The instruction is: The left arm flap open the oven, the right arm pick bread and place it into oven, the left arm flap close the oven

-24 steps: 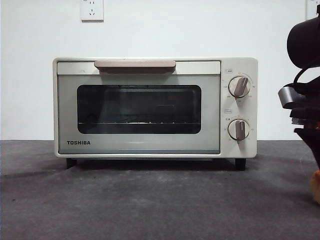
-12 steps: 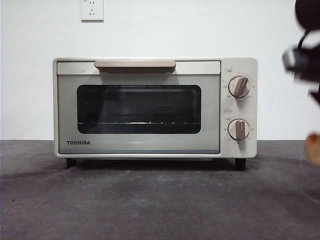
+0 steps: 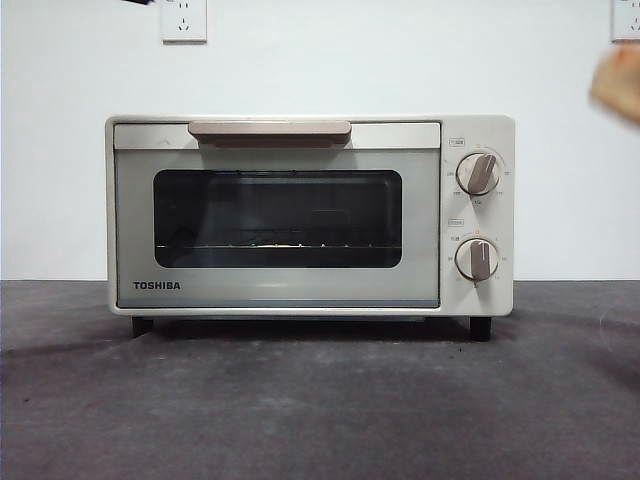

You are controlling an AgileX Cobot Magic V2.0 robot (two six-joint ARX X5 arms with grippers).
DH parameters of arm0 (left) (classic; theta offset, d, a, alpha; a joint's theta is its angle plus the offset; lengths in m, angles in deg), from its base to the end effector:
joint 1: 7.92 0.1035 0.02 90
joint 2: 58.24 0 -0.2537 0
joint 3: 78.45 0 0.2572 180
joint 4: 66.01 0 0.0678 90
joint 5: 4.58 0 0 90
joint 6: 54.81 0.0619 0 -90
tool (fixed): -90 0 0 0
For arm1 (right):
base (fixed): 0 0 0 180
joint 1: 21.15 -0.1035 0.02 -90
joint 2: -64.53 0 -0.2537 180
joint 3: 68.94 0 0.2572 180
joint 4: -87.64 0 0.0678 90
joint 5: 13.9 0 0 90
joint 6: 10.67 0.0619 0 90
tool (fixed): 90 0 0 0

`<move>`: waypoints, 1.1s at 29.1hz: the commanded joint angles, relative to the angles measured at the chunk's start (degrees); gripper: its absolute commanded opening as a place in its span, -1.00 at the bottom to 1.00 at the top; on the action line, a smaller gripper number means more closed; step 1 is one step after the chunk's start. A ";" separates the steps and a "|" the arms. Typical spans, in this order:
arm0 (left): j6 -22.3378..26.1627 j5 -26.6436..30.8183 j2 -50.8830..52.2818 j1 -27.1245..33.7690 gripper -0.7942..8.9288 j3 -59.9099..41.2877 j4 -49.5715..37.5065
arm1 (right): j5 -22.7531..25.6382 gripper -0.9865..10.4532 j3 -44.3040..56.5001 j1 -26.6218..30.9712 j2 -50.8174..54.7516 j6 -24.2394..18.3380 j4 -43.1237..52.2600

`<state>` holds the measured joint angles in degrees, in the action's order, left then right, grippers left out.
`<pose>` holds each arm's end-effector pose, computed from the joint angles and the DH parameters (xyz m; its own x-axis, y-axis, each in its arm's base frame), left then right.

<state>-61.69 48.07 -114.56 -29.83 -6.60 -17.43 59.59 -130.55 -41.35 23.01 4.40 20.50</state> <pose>0.1949 -0.1189 0.3197 0.3918 -0.8115 -0.4335 0.7023 0.5682 -0.4289 0.1424 0.0711 0.2670 0.5150 0.4923 -0.7018 -0.3165 0.8700 0.3780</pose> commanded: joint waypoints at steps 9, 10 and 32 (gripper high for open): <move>3.41 5.51 -16.13 -2.12 -0.80 12.68 6.27 | 0.02 -0.66 -1.07 -0.31 15.21 3.89 4.83; 4.63 6.62 -17.51 -2.47 -0.80 13.92 6.40 | 0.00 -0.66 -1.07 -0.31 15.91 3.89 4.79; 13.99 16.85 -30.21 -4.85 -0.80 19.71 -3.15 | 0.04 -0.66 -1.05 -0.31 18.12 3.85 4.76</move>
<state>-48.62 64.64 -143.59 -34.42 11.59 -19.86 59.63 -130.61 -41.35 41.26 7.78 24.70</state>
